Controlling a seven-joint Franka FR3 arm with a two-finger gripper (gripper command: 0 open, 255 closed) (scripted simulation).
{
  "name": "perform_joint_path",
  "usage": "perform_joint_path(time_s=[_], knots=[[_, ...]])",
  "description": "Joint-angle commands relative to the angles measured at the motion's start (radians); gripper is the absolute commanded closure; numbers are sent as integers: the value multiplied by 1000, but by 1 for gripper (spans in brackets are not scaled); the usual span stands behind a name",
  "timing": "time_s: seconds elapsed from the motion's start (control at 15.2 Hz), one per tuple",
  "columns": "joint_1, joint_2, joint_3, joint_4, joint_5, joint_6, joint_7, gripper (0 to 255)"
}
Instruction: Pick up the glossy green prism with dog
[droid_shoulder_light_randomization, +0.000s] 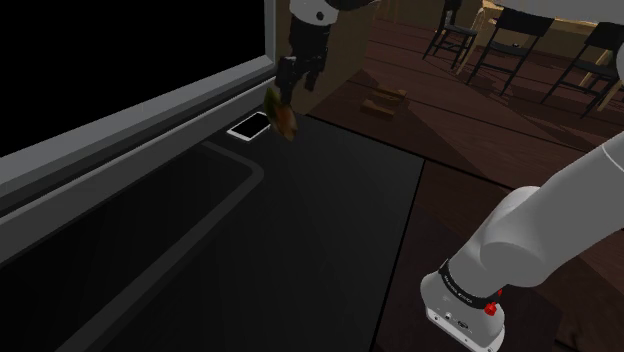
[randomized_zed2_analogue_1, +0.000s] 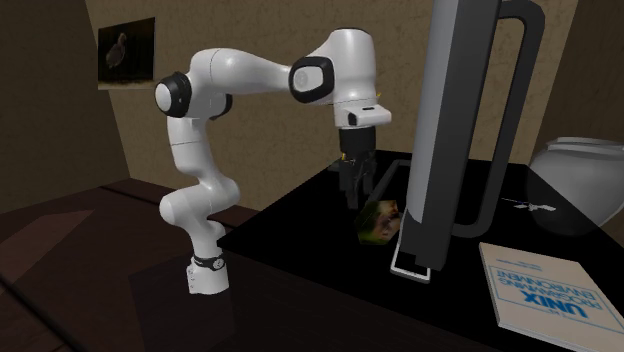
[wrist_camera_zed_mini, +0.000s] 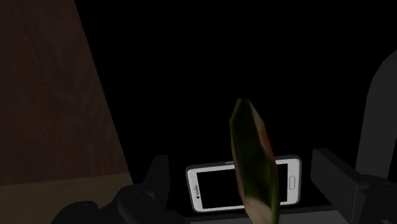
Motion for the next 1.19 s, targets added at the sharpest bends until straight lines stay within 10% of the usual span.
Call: perform_joint_path(time_s=[0.0, 0.66, 0.73, 1.12], knots=[[12, 67, 30, 69, -36, 9, 32, 0], [17, 79, 37, -22, -46, 114, 43, 0], [17, 74, 36, -26, -44, 114, 42, 255], [17, 75, 36, -25, -45, 114, 42, 255]])
